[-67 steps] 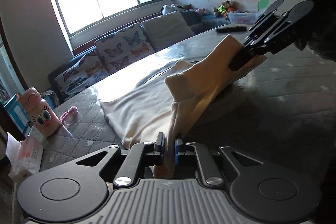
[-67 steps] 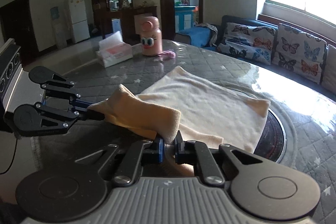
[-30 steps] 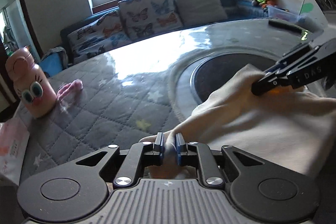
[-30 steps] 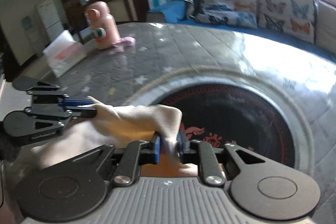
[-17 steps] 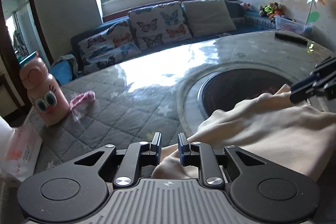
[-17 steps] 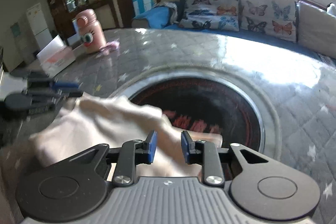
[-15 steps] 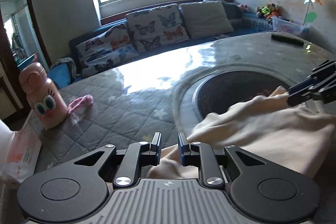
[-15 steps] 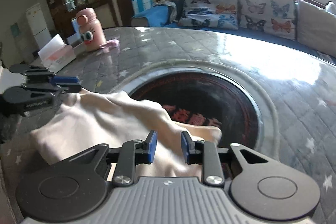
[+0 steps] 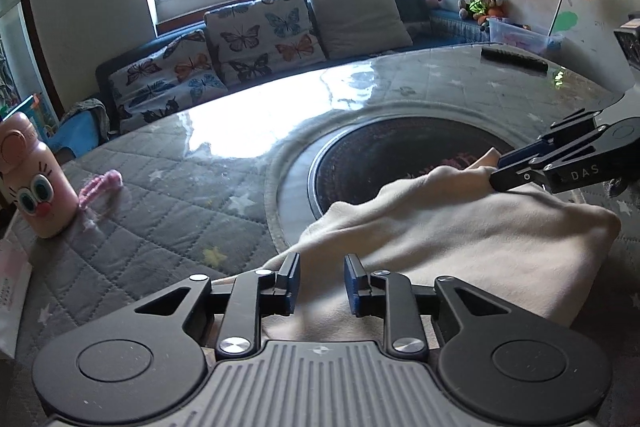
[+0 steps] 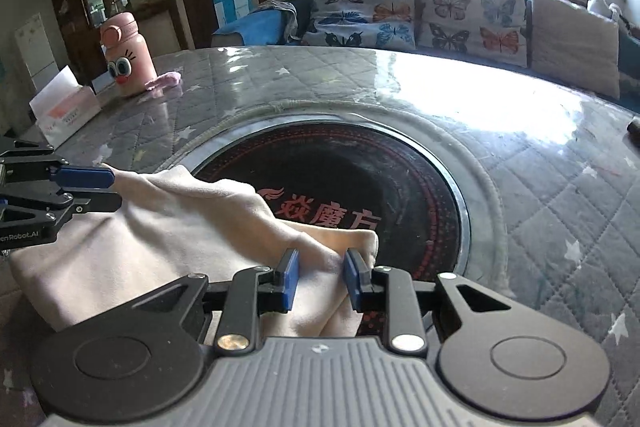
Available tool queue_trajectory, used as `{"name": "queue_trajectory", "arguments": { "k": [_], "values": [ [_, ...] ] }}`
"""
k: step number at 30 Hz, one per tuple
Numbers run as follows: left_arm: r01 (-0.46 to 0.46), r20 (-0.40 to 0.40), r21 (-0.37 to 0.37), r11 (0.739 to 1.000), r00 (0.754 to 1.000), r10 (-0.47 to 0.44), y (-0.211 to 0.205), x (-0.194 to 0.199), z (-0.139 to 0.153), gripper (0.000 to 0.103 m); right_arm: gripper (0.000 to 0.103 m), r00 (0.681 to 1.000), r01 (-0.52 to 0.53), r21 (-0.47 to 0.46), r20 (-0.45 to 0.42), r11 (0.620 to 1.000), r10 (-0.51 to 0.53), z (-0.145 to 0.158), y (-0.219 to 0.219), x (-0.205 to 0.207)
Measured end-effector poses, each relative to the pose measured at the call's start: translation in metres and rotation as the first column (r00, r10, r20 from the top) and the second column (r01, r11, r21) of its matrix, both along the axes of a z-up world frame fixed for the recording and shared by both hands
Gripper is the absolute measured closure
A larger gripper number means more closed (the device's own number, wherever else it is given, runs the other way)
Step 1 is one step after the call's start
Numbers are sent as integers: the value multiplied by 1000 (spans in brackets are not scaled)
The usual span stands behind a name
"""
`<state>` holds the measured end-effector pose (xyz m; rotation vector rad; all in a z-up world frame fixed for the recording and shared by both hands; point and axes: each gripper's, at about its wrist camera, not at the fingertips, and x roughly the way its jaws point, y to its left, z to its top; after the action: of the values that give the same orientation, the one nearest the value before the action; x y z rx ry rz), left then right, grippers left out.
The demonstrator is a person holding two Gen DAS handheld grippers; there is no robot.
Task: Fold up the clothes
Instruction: 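Lay the folded hem onto the sweatshirt with both grippers and release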
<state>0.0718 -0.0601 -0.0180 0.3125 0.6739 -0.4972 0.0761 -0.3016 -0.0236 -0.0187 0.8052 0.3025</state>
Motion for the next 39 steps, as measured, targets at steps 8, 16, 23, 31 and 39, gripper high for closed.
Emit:
{"name": "queue_trajectory", "arguments": {
  "k": [8, 16, 23, 31, 39],
  "values": [
    [-11, -19, -2, 1000, 1000, 11, -1, 5, -8, 76, 90, 998, -41, -73, 48, 997, 44, 0, 8, -1],
    [-13, -22, -3, 1000, 1000, 13, -1, 6, -9, 73, 100, 992, -40, -146, 114, 988, 57, 11, 14, -6],
    [-20, -19, -8, 1000, 1000, 20, 0, 4, -4, 71, 98, 998, -21, -116, 53, 993, 27, 0, 11, 7],
    [-5, -10, -30, 1000, 1000, 5, -10, 9, 1, 71, 97, 994, -90, 2, 59, 996, 90, 19, 24, 11],
    [-27, -36, -38, 999, 999, 26, -14, 22, -5, 71, 97, 989, -148, 39, -13, 988, 149, -1, 53, 38]
  ]
}}
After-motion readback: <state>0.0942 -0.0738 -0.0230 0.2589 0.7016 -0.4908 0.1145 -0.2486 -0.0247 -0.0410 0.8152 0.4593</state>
